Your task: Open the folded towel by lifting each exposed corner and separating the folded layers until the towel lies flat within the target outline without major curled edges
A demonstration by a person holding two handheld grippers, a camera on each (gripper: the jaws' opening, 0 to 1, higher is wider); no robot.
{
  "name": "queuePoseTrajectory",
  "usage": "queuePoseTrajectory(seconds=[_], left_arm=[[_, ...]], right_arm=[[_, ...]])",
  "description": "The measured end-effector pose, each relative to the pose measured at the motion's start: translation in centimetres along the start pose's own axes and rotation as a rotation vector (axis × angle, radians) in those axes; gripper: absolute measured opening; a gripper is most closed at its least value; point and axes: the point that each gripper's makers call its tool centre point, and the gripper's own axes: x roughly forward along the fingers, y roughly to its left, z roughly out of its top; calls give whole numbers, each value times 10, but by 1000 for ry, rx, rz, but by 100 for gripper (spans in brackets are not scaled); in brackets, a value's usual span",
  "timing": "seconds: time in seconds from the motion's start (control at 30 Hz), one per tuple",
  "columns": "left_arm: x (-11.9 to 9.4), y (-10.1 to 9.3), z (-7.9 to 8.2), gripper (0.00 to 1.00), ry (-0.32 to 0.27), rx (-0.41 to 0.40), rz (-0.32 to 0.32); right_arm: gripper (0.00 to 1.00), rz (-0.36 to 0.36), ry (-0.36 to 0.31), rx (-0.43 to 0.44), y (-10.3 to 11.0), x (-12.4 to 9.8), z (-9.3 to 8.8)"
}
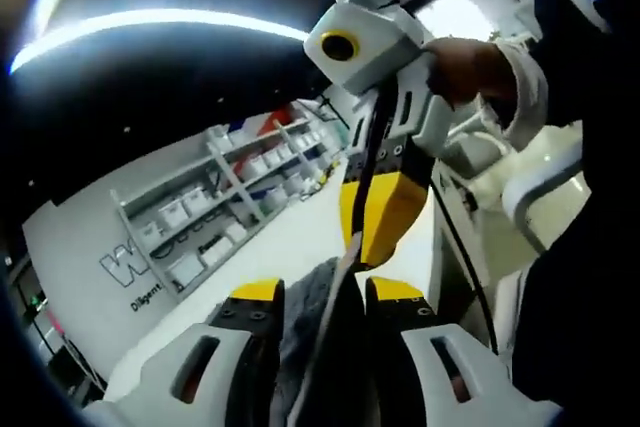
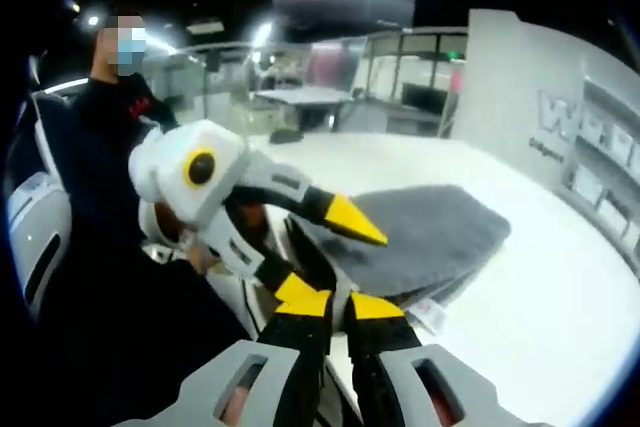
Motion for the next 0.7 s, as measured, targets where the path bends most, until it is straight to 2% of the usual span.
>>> queuePoseTrajectory(seconds=[0.1, 0.33, 0.7], left_arm=[[0, -2, 3, 28, -5, 44, 17], [0, -2, 3, 21, -18, 33, 26], [2, -9, 4, 9, -41, 105, 45]], right_arm=[[2, -6, -4, 2, -1, -1, 0], [2, -3, -10, 16, 0, -2, 1], [2, -2, -25, 5, 2, -3, 4]])
